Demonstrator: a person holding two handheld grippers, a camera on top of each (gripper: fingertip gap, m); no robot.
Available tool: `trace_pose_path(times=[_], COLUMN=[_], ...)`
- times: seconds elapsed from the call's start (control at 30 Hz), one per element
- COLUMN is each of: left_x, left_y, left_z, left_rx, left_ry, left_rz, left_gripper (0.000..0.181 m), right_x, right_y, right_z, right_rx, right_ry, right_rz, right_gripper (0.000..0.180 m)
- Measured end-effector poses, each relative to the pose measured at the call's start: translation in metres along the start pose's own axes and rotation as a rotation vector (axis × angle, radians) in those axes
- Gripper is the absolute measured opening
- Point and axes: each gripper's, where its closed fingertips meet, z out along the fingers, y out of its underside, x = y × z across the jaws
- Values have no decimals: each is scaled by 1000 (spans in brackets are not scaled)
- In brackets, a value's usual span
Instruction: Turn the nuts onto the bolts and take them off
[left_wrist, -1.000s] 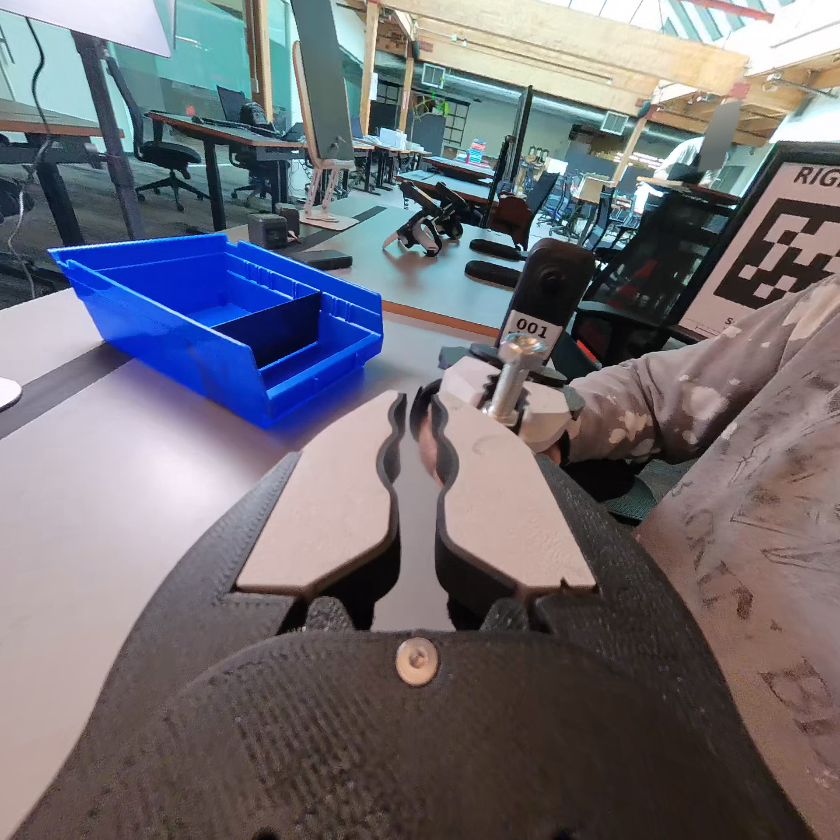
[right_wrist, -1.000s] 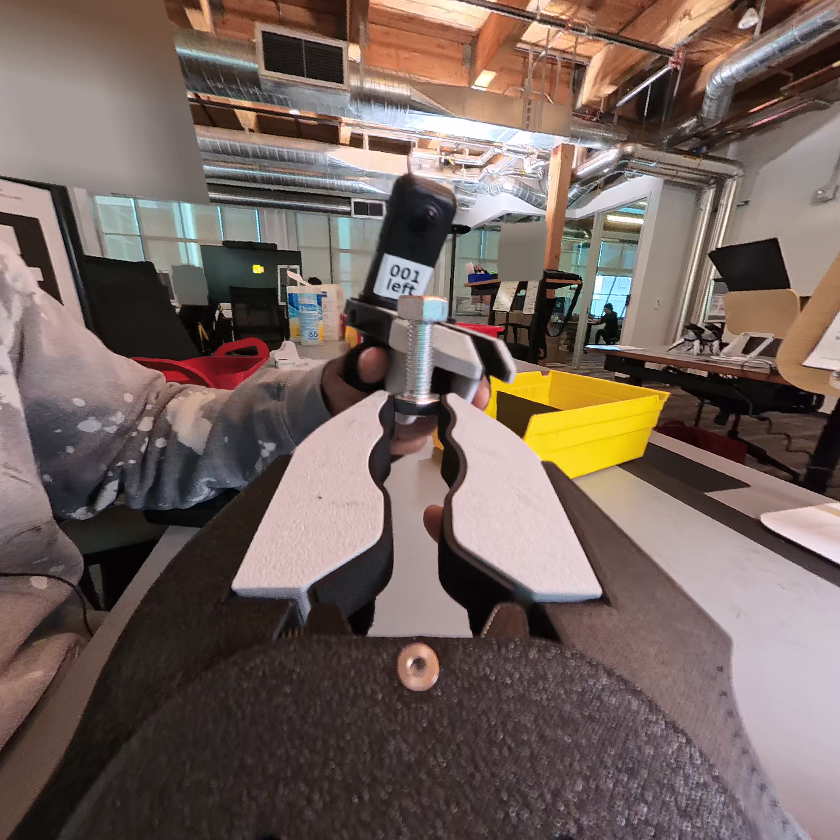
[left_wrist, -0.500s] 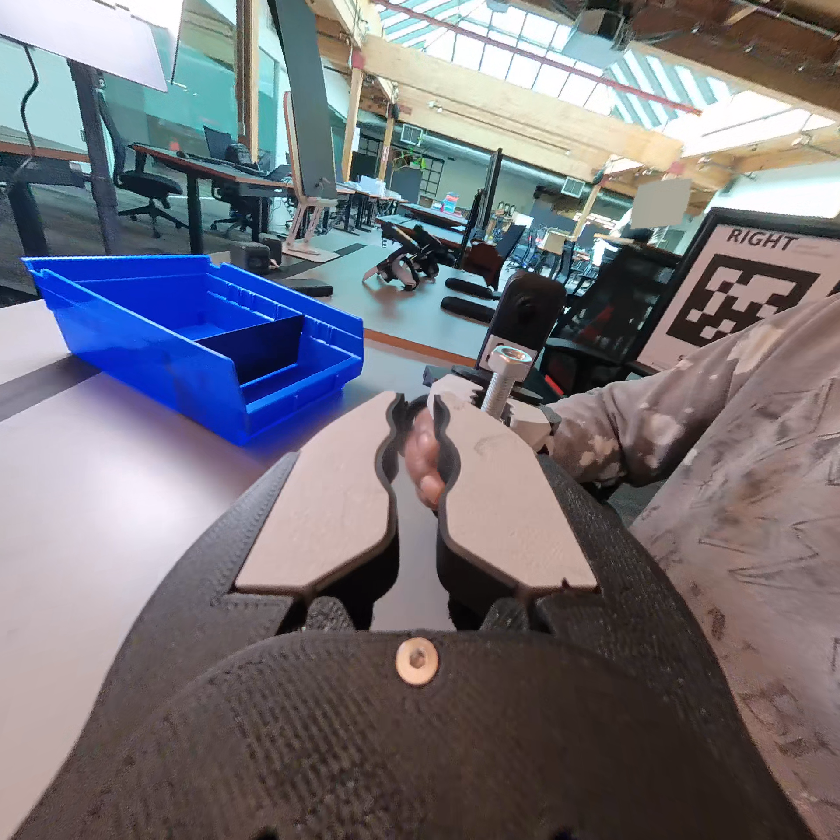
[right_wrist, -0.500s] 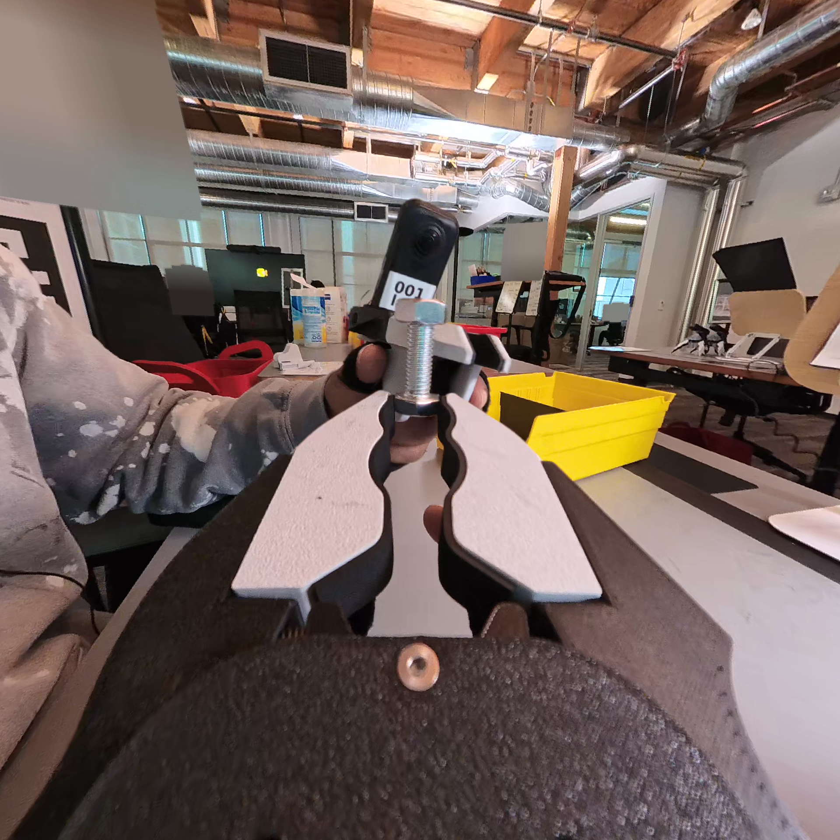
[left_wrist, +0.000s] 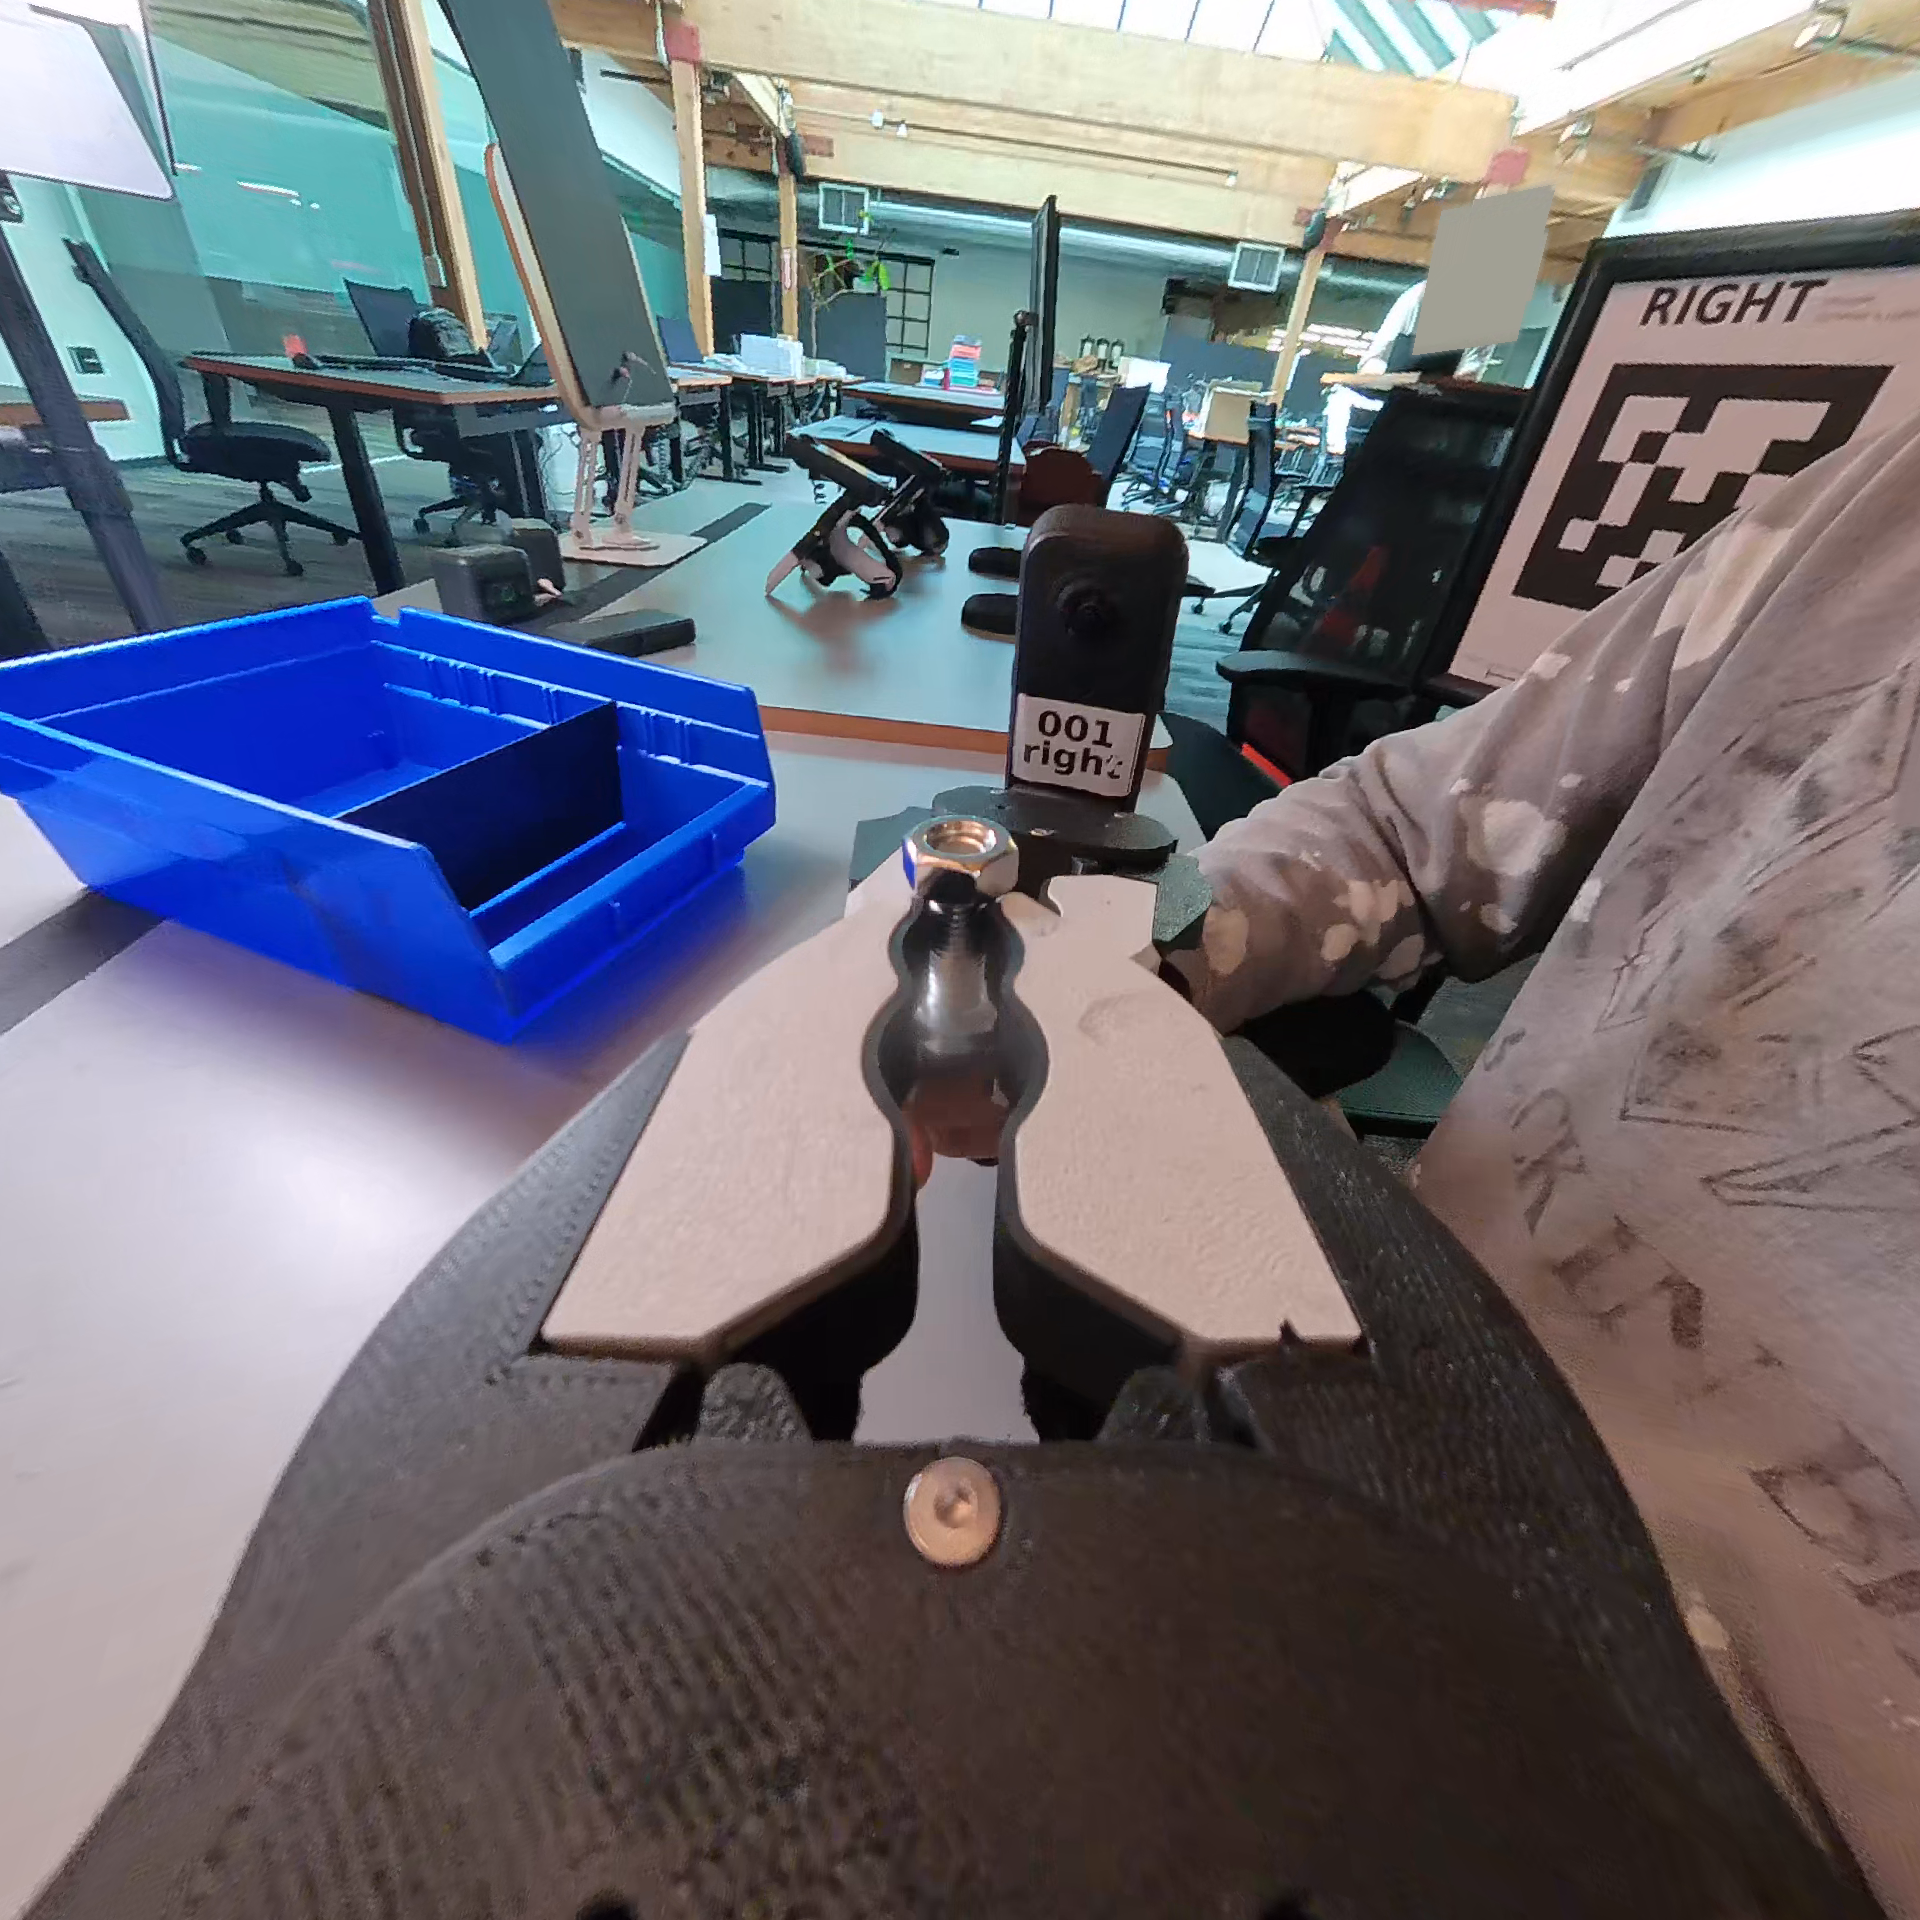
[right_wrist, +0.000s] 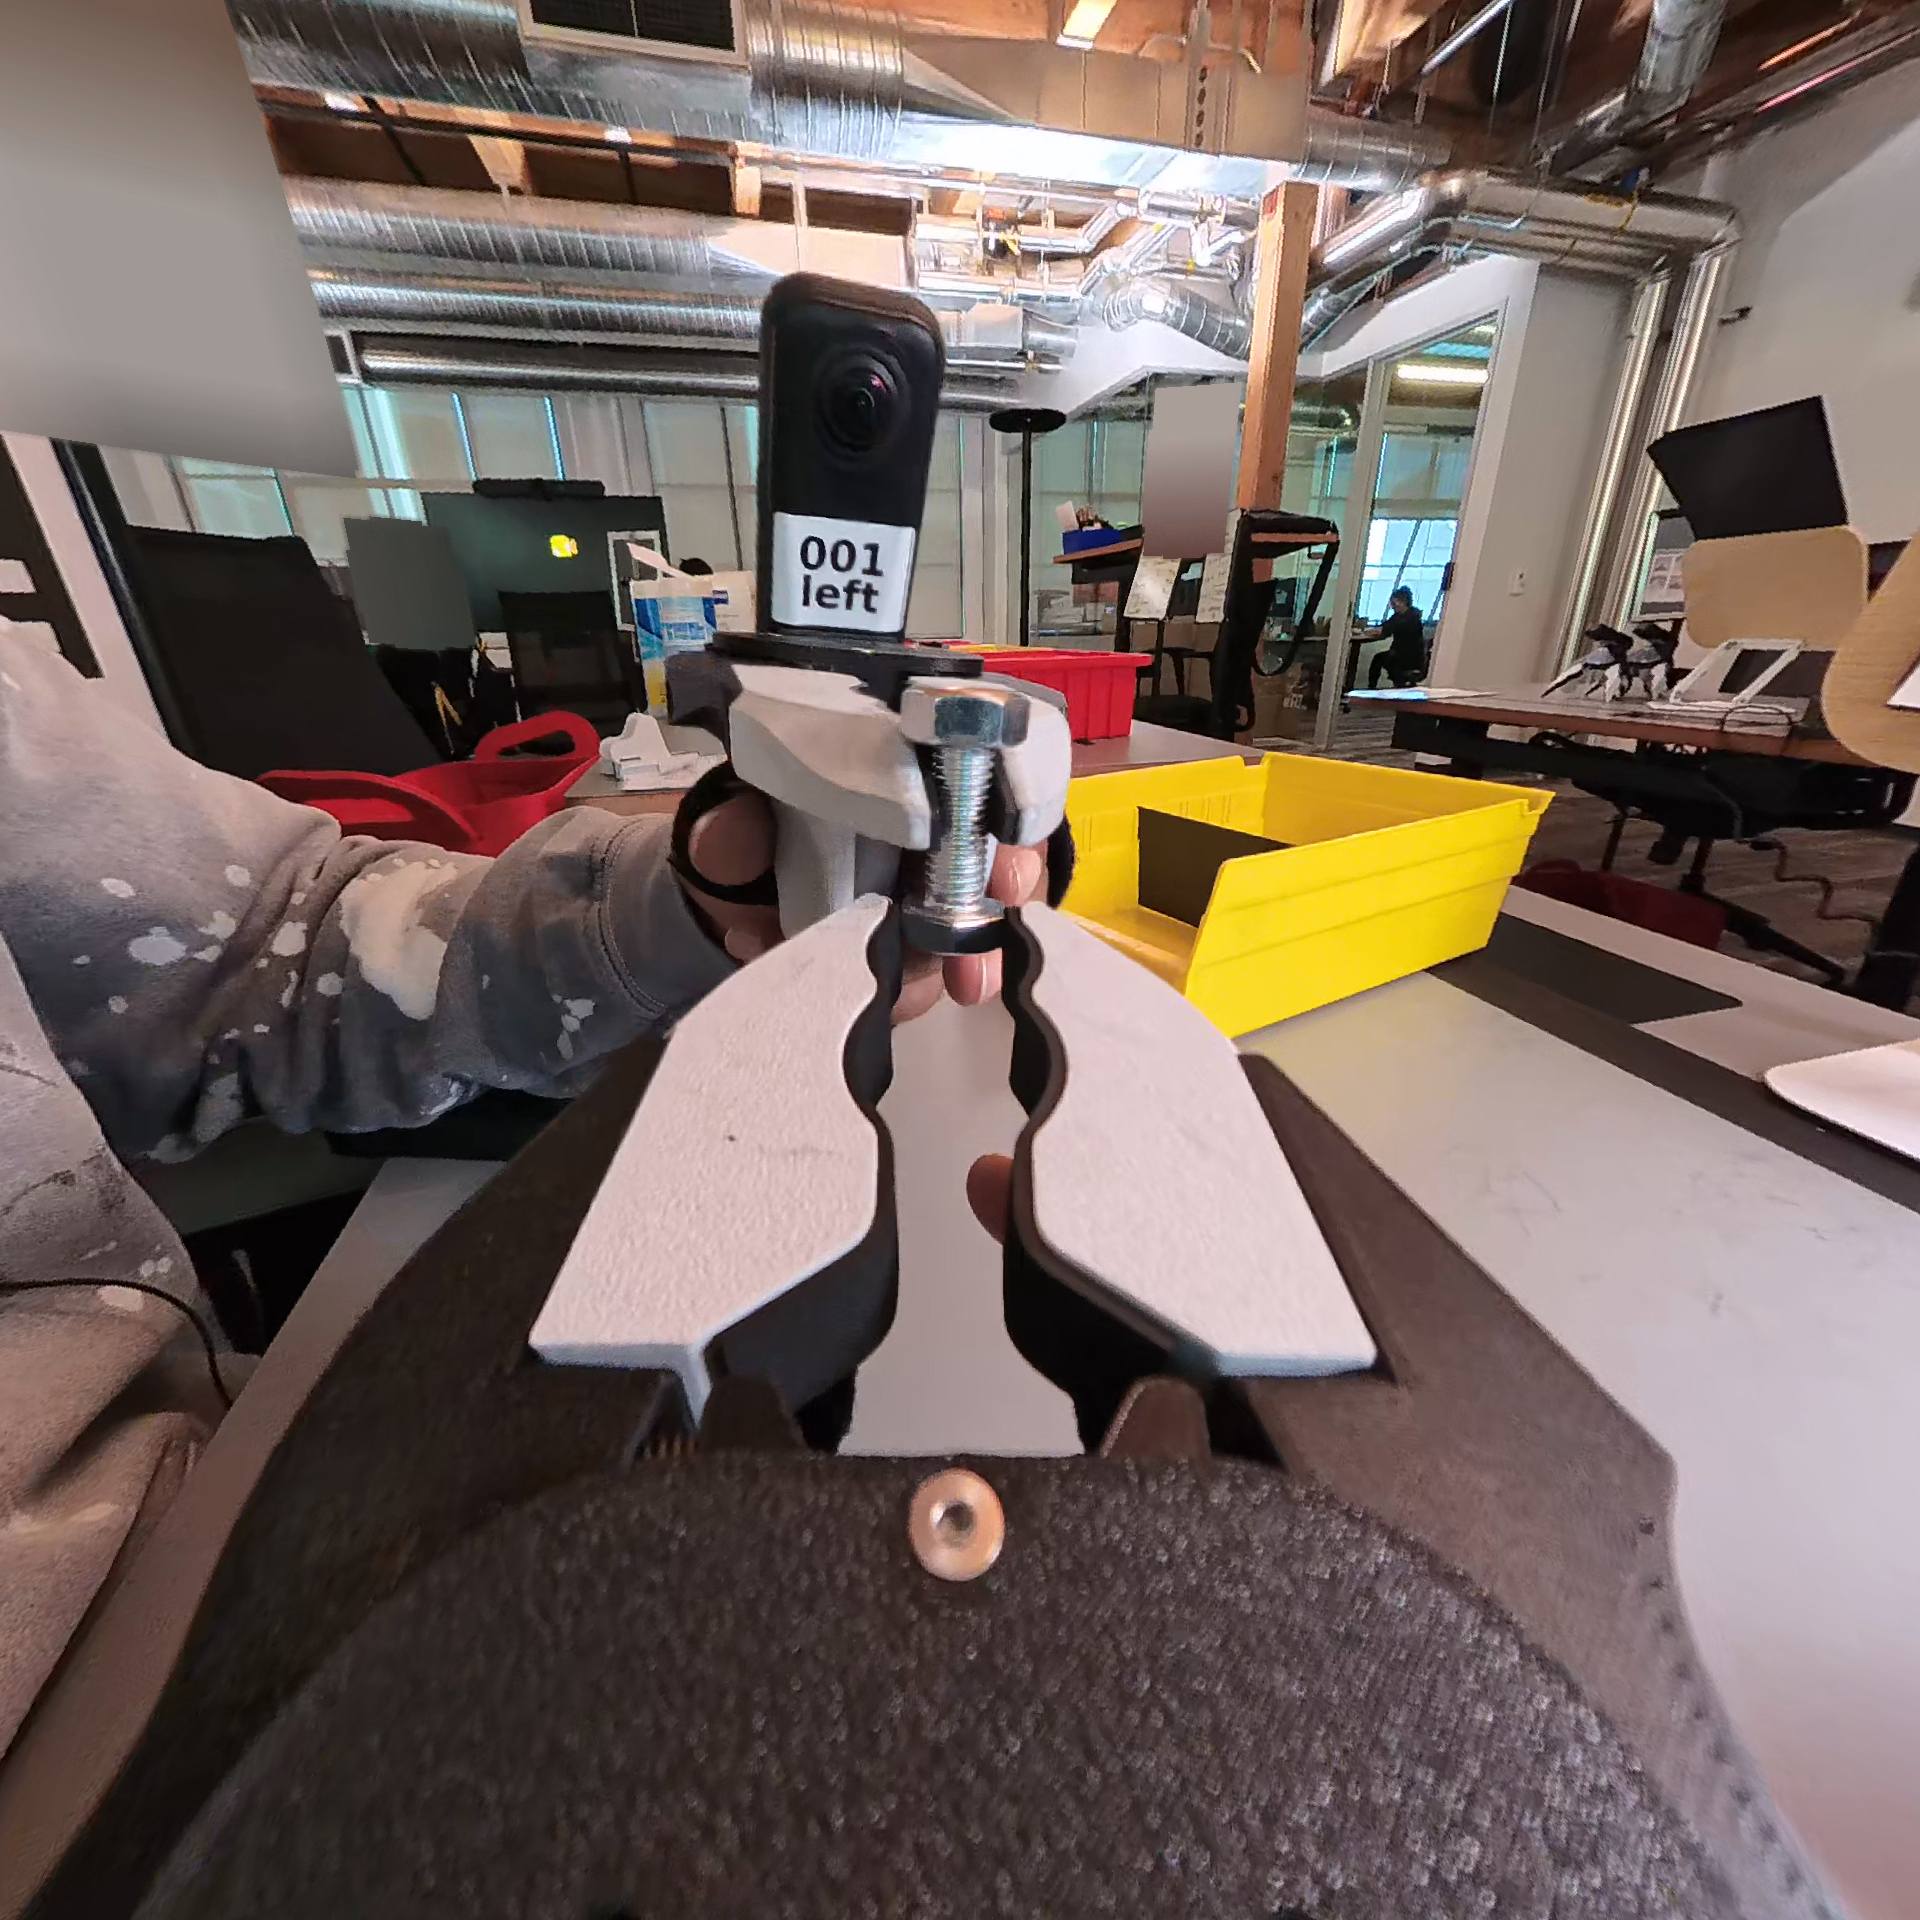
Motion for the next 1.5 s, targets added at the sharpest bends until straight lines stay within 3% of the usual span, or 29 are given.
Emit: trace_pose_path(times=[0.6, 0.77, 0.97, 1.03, 1.27, 1.47, 1.5], left_x=[-8, -5, -14, -30, -13, -17, -22], left_y=[10, -2, -6, -6, -10, -11, -10], left_z=[2, -5, -10, -16, -11, -13, -15], left_rx=[-30, 42, 79, 87, 134, 125, 116], left_ry=[-52, -9, -26, -118, -2, -16, -54], left_rz=[58, 1, -68, -86, -106, -120, -115], left_gripper=[11, 28, 22, 6, 24, 22, 14], right_x=[10, 12, 12, 9, 11, 11, 11], right_y=[13, 10, 5, -1, 6, 0, -4], right_z=[0, -1, -3, -5, -3, -6, -7], right_rx=[-112, -85, -49, -14, -46, -2, 18], right_ry=[64, 67, 63, 37, 55, 39, 27], right_rz=[-41, -32, -25, -34, -21, -1, 0], right_gripper=[18, 18, 18, 18, 18, 18, 18])
